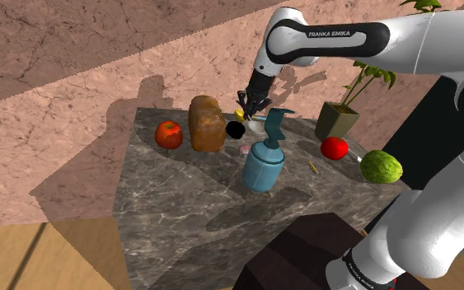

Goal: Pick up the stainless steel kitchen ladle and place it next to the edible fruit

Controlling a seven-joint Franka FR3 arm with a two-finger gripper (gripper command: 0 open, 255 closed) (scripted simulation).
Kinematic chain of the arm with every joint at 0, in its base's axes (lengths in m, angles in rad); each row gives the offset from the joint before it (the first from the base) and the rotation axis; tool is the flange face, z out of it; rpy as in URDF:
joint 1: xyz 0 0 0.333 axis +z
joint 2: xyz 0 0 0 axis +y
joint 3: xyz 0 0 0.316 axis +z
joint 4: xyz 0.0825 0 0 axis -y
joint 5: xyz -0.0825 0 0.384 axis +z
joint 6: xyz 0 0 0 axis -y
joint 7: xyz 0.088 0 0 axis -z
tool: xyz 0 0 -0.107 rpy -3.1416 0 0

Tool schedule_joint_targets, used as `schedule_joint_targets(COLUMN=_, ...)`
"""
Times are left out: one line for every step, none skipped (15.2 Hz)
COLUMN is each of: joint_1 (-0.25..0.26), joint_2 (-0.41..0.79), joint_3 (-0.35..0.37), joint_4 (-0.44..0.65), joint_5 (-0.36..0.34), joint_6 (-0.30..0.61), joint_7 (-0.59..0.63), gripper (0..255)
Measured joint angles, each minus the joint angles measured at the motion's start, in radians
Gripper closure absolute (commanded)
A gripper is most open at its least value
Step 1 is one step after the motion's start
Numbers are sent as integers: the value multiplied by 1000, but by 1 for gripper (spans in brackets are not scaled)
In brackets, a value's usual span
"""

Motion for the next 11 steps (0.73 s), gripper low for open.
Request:
schedule_joint_targets(joint_1=11, joint_2=11, joint_3=12, joint_4=9, joint_5=0, joint_6=5, joint_7=22, gripper=255)
schedule_joint_targets(joint_1=22, joint_2=21, joint_3=23, joint_4=21, joint_5=0, joint_6=4, joint_7=45, gripper=255)
schedule_joint_targets(joint_1=34, joint_2=22, joint_3=35, joint_4=29, joint_5=-1, joint_6=0, joint_7=69, gripper=255)
schedule_joint_targets(joint_1=45, joint_2=28, joint_3=46, joint_4=36, joint_5=-2, joint_6=2, joint_7=92, gripper=255)
schedule_joint_targets(joint_1=57, joint_2=28, joint_3=58, joint_4=32, joint_5=-3, joint_6=8, joint_7=115, gripper=255)
schedule_joint_targets(joint_1=67, joint_2=49, joint_3=68, joint_4=53, joint_5=-4, joint_6=11, joint_7=137, gripper=255)
schedule_joint_targets(joint_1=78, joint_2=61, joint_3=79, joint_4=73, joint_5=-6, joint_6=6, joint_7=159, gripper=255)
schedule_joint_targets(joint_1=92, joint_2=72, joint_3=91, joint_4=84, joint_5=-8, joint_6=8, joint_7=185, gripper=255)
schedule_joint_targets(joint_1=104, joint_2=78, joint_3=102, joint_4=89, joint_5=-10, joint_6=11, joint_7=209, gripper=255)
schedule_joint_targets(joint_1=115, joint_2=95, joint_3=111, joint_4=108, joint_5=-13, joint_6=12, joint_7=230, gripper=255)
schedule_joint_targets(joint_1=124, joint_2=112, joint_3=120, joint_4=131, joint_5=-16, joint_6=7, joint_7=249, gripper=255)
